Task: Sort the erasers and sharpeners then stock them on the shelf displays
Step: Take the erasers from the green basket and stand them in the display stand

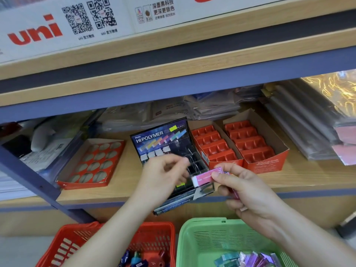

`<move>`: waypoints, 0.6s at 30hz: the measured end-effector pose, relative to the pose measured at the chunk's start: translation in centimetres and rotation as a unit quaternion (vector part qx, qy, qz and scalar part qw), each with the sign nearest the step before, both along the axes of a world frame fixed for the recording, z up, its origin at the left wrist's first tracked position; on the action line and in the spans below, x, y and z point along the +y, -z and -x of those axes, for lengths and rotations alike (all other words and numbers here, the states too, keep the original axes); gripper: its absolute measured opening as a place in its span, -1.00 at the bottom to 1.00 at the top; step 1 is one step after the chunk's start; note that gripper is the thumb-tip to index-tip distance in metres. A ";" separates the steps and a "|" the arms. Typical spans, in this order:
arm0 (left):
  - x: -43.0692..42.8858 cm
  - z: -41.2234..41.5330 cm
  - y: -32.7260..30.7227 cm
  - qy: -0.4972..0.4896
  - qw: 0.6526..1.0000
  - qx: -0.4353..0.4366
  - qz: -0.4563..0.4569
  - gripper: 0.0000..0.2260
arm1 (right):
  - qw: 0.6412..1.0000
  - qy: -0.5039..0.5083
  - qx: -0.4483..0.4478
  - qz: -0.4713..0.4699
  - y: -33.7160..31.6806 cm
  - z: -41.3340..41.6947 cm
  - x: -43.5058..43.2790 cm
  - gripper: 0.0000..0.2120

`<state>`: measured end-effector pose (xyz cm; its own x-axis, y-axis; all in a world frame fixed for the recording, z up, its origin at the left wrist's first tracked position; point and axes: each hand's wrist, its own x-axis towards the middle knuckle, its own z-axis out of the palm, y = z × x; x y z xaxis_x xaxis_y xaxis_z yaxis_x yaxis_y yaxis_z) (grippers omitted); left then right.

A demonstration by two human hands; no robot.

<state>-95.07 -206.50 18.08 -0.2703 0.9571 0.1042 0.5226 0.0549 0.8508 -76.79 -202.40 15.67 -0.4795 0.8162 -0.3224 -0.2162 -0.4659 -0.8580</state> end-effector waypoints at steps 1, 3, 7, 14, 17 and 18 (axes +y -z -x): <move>-0.9 -1.2 -0.2 0.012 0.996 -0.081 0.017 -0.89 | 1.000 0.002 0.000 0.001 0.1 0.0 0.0 -0.70; -2.3 -2.7 -0.2 -0.003 0.986 -0.169 0.017 -0.94 | 1.000 0.004 0.004 0.002 0.1 0.1 -0.2 -0.72; -2.8 -3.0 0.8 -0.074 0.964 -0.253 -0.007 -0.92 | 1.000 -0.002 0.009 0.001 -0.1 0.4 -0.5 -0.76; 0.6 2.9 -0.4 -0.170 0.983 -0.007 -0.067 -0.91 | 0.998 -0.004 0.007 0.063 -0.5 -0.1 -0.3 -0.68; 2.7 4.6 -0.5 -0.164 0.974 0.147 -0.055 -0.87 | 0.998 -0.014 0.001 0.062 -0.5 -0.1 -0.5 -0.75; 3.2 4.9 -0.4 -0.154 0.970 0.182 -0.053 -0.85 | 0.998 -0.017 -0.011 0.056 -0.6 0.0 -0.6 -0.79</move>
<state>-99.92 -203.32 18.49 -0.4694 0.8154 0.3389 0.7615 0.1795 0.6228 -76.75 -202.97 16.25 -0.4979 0.7578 -0.4217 -0.1805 -0.5662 -0.8042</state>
